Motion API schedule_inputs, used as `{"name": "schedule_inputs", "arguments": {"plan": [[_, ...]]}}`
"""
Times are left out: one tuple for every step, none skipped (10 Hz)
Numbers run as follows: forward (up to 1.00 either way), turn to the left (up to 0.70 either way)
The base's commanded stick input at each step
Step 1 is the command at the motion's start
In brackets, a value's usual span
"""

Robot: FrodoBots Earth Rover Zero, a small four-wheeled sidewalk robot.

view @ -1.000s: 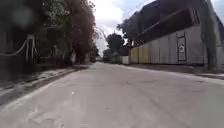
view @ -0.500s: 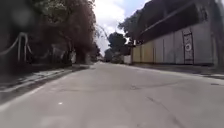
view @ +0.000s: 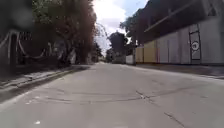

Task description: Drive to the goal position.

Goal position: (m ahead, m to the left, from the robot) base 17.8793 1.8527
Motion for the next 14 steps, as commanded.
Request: {"name": "schedule_inputs", "arguments": {"plan": [[1.00,0.00],[1.00,0.00],[1.00,0.00],[1.00,0.00],[1.00,0.00],[1.00,0.00],[1.00,0.00],[1.00,0.00],[1.00,0.00],[1.00,-0.13],[1.00,-0.21],[1.00,-0.23],[1.00,-0.23],[1.00,-0.09]]}}
